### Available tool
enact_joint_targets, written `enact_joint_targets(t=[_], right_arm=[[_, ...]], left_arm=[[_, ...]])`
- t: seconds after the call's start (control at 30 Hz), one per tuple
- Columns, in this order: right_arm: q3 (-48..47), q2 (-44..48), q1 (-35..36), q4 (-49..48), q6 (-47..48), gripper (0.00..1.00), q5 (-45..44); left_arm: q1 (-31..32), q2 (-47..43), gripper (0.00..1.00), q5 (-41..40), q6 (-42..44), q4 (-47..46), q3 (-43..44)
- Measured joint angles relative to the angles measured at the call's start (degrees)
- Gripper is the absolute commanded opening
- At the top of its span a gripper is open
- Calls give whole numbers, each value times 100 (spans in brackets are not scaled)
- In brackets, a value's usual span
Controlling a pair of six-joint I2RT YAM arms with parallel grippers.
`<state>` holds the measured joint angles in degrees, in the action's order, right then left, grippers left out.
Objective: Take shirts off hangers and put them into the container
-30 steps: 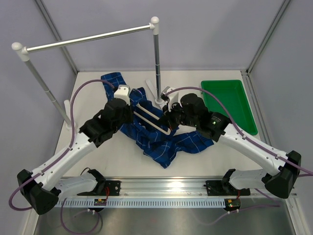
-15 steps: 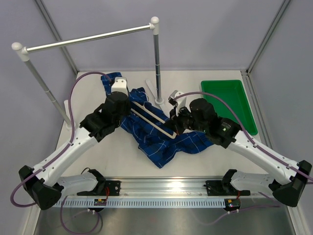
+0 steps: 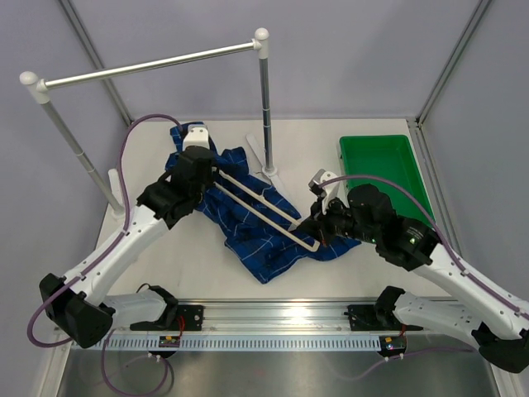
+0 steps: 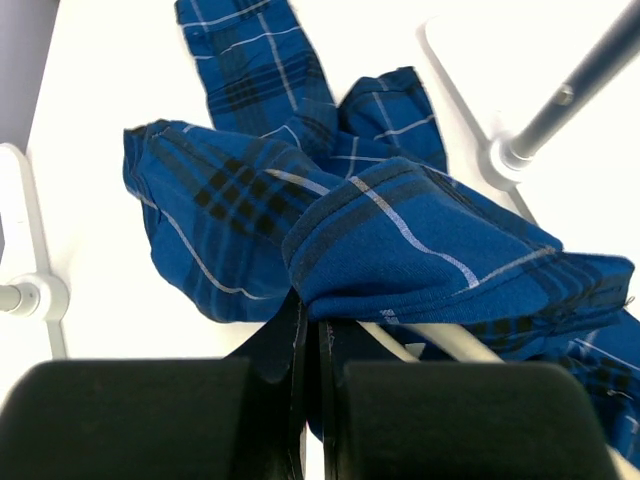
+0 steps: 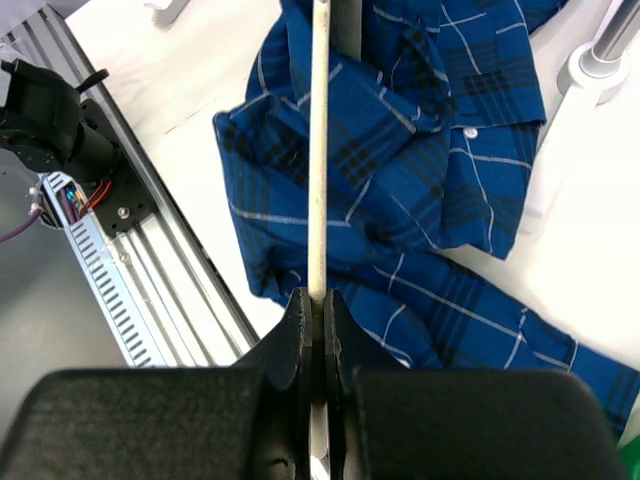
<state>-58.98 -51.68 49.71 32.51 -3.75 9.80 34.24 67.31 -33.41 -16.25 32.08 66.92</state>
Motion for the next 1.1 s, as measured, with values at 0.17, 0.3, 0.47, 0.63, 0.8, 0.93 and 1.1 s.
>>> enact_joint_targets(t=[0.17, 0.3, 0.47, 0.63, 0.8, 0.93, 1.1], right_arm=[[-37, 365, 4, 367, -46, 0, -153], [-343, 402, 7, 726, -79, 0, -374], [-1185, 57, 7, 953, -133, 0, -601], [-2352, -896, 11, 1025, -170, 0, -1150], [-3556, -2184, 13, 1093, -170, 0, -1672], [-4430, -3049, 13, 1143, -166, 0, -2050], [-5578, -3980, 13, 1204, -140, 0, -2516]], left_arm=[[-352, 96, 0, 92, 20, 7, 0], [-553, 96, 0, 221, 52, 33, 0], [-623, -44, 0, 365, 151, 81, -146], [-623, -758, 0, 857, 337, 7, -776], [-623, -1659, 0, 1217, 531, -63, -1318], [-623, -2127, 0, 1357, 643, -179, -1738], [-623, -2188, 0, 1543, 717, -214, -2006]])
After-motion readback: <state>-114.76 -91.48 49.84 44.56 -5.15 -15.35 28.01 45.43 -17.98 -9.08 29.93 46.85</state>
